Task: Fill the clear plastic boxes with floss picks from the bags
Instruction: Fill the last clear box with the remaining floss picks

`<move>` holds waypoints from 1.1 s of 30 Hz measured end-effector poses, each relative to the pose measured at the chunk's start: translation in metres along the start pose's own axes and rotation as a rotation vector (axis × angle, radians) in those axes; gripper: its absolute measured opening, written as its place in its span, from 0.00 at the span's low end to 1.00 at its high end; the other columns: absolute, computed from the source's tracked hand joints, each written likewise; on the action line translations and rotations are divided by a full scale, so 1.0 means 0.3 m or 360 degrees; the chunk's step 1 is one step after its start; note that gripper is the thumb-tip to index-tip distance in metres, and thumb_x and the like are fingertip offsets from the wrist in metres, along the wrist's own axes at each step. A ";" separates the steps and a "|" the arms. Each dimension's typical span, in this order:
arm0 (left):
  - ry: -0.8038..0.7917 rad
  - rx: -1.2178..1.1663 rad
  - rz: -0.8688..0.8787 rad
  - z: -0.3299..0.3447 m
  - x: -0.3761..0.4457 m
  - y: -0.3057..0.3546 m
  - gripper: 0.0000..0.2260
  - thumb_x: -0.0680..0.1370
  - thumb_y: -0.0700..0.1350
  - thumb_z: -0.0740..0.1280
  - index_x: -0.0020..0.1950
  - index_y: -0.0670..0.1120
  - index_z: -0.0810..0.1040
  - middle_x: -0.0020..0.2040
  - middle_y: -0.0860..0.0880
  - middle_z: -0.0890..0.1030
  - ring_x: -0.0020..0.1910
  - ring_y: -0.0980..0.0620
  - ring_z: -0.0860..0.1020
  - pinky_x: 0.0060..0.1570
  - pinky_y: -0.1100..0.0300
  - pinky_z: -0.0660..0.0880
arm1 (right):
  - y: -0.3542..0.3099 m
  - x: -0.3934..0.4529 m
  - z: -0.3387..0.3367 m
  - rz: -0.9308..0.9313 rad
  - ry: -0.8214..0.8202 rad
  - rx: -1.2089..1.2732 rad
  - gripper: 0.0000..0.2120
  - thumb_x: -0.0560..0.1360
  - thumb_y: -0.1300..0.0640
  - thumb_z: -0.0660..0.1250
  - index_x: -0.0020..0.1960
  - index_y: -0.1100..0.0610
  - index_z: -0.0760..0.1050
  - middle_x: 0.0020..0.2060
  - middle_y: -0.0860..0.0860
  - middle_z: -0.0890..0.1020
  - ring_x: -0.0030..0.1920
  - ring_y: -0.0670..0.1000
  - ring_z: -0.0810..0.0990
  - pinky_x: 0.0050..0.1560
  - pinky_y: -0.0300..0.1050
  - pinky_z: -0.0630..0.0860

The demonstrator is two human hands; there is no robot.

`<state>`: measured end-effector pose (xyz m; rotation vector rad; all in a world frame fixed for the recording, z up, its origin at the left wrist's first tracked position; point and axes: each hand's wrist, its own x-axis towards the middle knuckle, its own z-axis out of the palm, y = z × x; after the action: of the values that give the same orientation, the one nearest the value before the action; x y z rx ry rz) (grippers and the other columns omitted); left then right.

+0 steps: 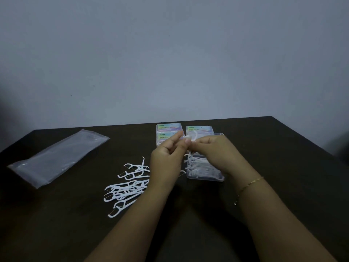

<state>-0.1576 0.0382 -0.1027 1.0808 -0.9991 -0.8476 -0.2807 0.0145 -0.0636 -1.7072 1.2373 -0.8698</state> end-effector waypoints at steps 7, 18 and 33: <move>-0.0396 0.1459 0.0186 -0.039 0.001 -0.050 0.41 0.68 0.65 0.71 0.76 0.60 0.56 0.67 0.59 0.72 0.68 0.57 0.64 0.65 0.56 0.56 | 0.035 0.020 -0.118 0.0052 0.0354 -0.0262 0.12 0.76 0.50 0.66 0.39 0.56 0.79 0.34 0.51 0.79 0.34 0.48 0.75 0.39 0.45 0.73; -0.0533 0.1774 0.0189 -0.019 0.010 -0.113 0.48 0.70 0.66 0.68 0.78 0.53 0.41 0.71 0.58 0.69 0.72 0.58 0.57 0.54 0.58 0.51 | 0.062 0.083 -0.052 -0.0045 0.0029 -0.1490 0.14 0.76 0.43 0.62 0.53 0.47 0.82 0.53 0.52 0.80 0.55 0.52 0.73 0.54 0.46 0.70; -0.0545 0.1947 0.0294 -0.031 0.006 -0.084 0.31 0.70 0.67 0.66 0.71 0.60 0.64 0.61 0.55 0.73 0.65 0.54 0.64 0.55 0.54 0.58 | 0.061 0.050 -0.081 0.0044 -0.0004 -0.0661 0.10 0.72 0.50 0.71 0.50 0.54 0.83 0.48 0.50 0.84 0.48 0.49 0.80 0.51 0.45 0.77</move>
<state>-0.1502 0.0328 -0.1279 1.8318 -1.9769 -0.1864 -0.3051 -0.0086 -0.0693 -2.0050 1.5136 -0.6210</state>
